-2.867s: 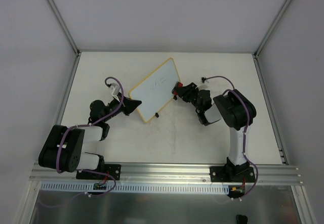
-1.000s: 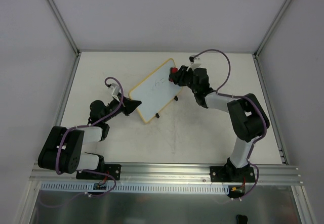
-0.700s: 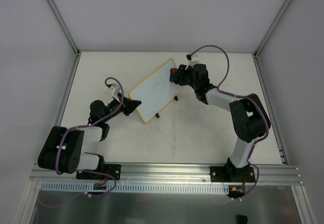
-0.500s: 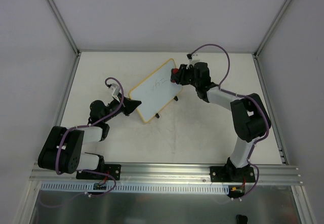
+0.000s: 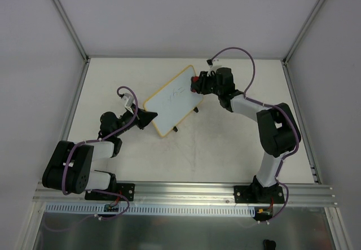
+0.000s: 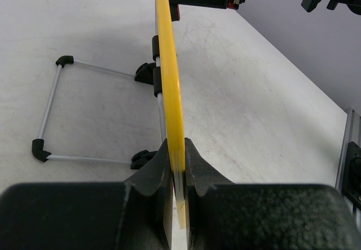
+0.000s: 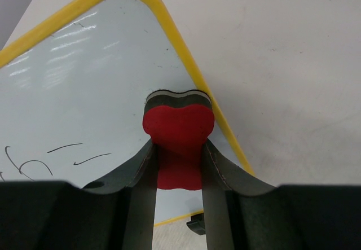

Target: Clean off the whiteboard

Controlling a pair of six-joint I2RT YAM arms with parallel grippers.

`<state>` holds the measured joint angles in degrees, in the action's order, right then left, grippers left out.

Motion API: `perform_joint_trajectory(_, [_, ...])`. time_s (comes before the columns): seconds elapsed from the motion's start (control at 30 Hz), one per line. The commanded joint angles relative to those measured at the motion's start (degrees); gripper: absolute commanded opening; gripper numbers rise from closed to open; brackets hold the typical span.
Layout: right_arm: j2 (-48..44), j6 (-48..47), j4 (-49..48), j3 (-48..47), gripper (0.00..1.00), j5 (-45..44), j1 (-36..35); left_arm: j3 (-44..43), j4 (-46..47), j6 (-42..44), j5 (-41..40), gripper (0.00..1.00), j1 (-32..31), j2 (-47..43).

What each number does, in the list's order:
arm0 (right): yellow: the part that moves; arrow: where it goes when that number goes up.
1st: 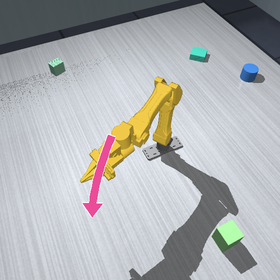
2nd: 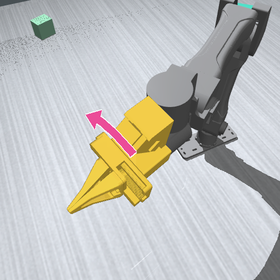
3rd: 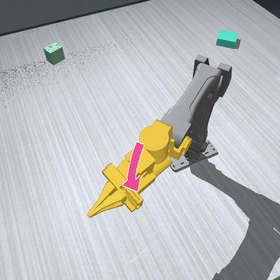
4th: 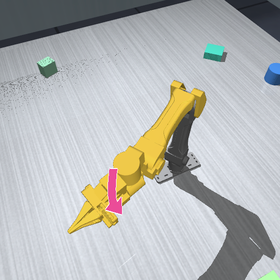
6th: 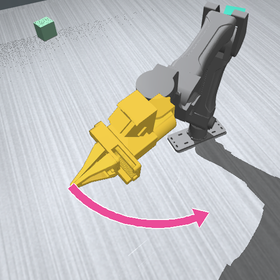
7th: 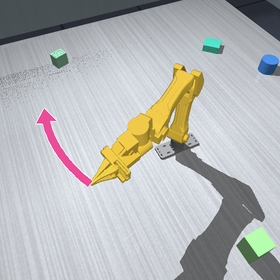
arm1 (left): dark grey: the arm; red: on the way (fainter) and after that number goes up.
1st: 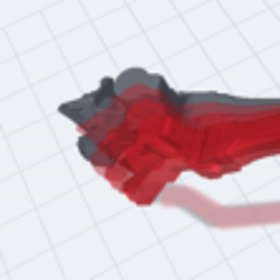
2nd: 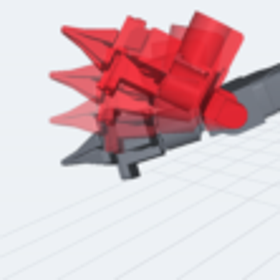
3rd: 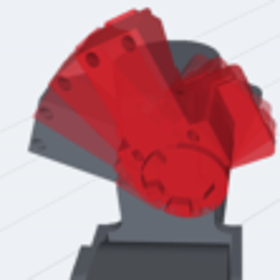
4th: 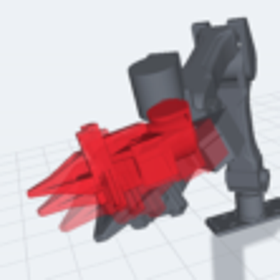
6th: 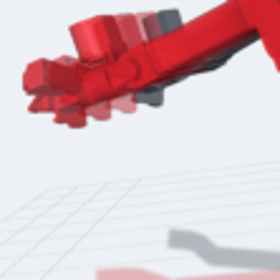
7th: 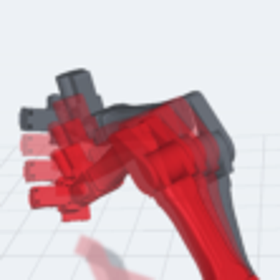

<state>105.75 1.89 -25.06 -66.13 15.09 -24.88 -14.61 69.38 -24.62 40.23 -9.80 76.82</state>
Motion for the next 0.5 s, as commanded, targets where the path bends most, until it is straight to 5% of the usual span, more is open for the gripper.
perform_joint_trajectory(0.0, [0.2, -1.5, -0.6, -0.8, 0.00, 1.7, -2.7, -1.5, 3.9, 1.0, 7.2, 0.00, -1.8, 0.0])
perform_joint_trajectory(0.47, [-4.4, -8.0, -3.8, 1.9, 0.00, -1.1, -16.0, -1.3, 4.1, 0.6, 7.8, 0.00, -1.9, 0.1])
